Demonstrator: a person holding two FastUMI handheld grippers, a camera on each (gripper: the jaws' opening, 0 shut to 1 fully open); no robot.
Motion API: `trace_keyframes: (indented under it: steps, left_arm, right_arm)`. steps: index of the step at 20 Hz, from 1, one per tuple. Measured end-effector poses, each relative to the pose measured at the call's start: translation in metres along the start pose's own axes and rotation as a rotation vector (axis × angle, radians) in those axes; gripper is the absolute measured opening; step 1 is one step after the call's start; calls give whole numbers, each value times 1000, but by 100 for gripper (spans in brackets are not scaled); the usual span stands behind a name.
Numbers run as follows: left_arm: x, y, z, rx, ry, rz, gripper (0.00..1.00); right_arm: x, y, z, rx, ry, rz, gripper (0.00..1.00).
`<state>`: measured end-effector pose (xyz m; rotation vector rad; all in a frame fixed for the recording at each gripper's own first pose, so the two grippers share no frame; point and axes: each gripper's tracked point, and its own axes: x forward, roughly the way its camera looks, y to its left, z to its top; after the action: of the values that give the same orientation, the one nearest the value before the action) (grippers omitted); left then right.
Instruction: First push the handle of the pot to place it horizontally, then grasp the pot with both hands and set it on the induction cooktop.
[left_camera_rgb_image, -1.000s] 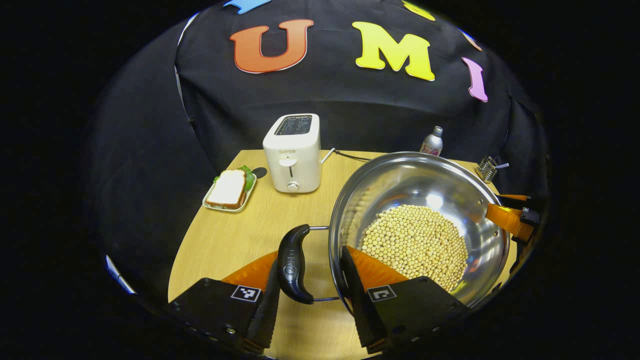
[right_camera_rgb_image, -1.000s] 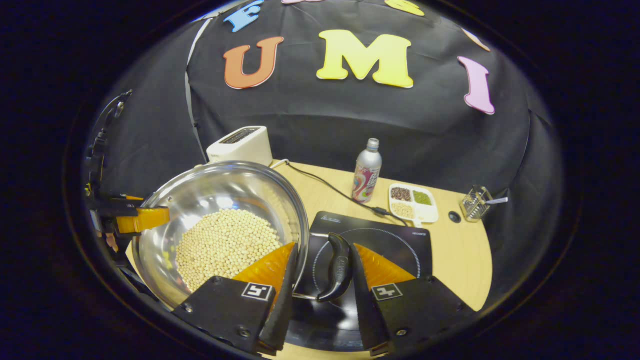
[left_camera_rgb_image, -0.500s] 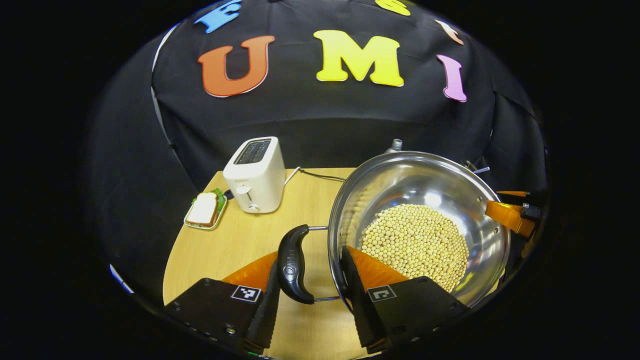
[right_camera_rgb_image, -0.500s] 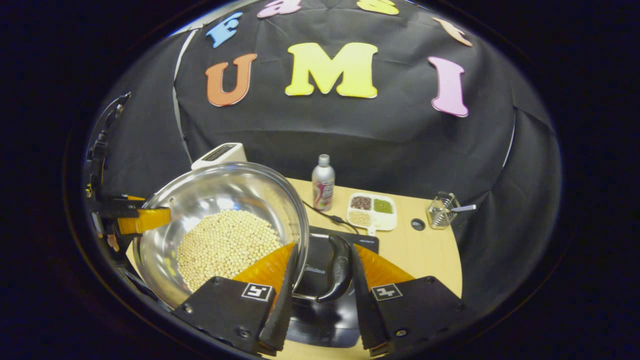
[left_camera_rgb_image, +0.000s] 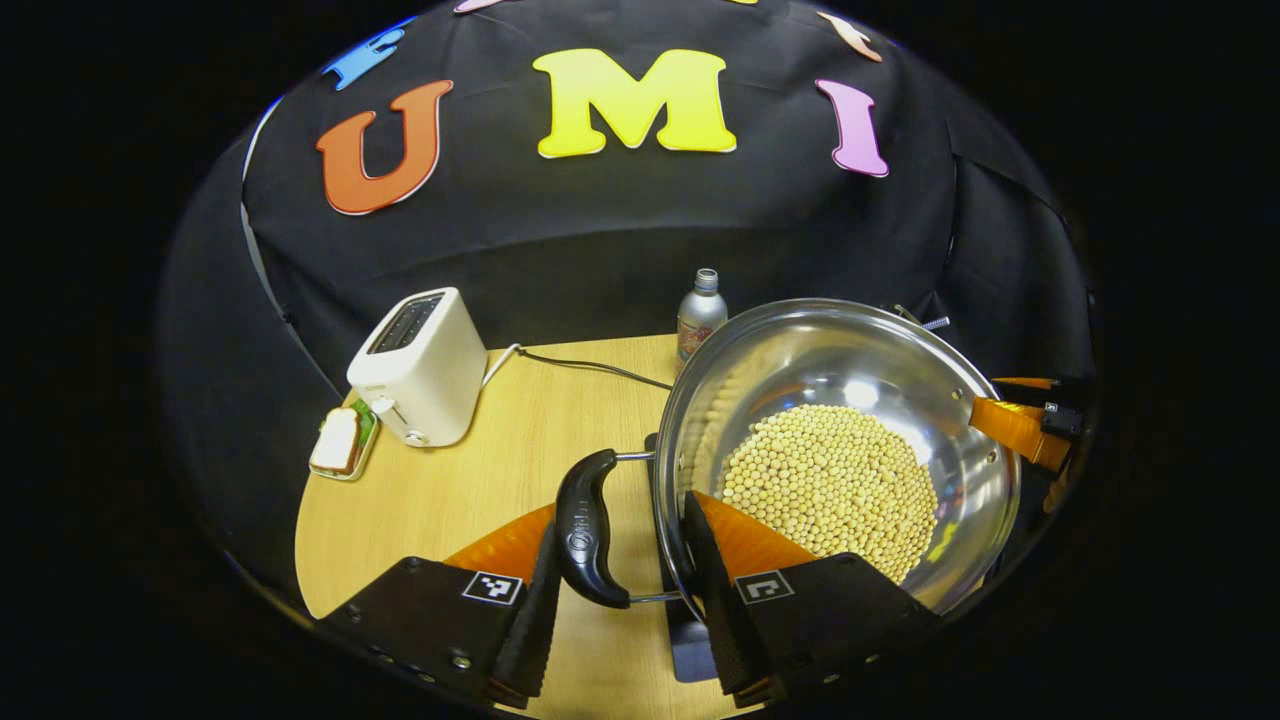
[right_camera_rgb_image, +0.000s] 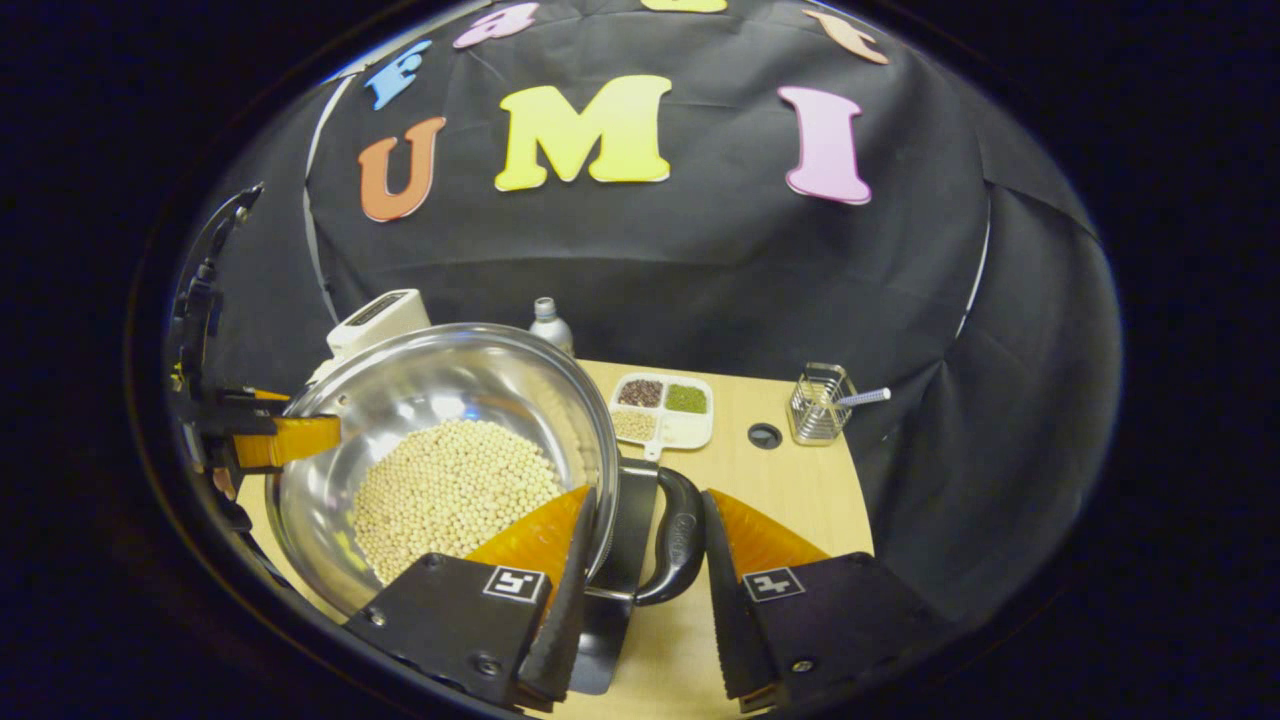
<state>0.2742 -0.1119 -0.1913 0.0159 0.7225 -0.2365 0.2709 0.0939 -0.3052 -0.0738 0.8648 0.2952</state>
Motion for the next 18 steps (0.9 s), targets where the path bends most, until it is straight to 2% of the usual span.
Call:
trace_keyframes:
  steps: [5, 11, 15, 16, 18]
  left_arm:
    - [23, -10, -11, 3, 31, 0, 62]
    - [72, -7, -28, -11, 69, -11, 62]
    - [92, -7, -45, -30, 69, -18, 62]
    - [95, -7, -40, -43, 18, -31, 62]
    - [95, -7, -40, -63, -24, -40, 63]
  right_arm:
    - [34, -8, -21, 20, 44, 5, 58]
    - [74, -10, -41, 34, 75, -2, 56]
    - [96, -9, -61, 59, 50, -3, 58]
    - [99, -12, -59, 73, -4, -15, 57]
    - [98, -13, -60, 96, -34, -9, 58]
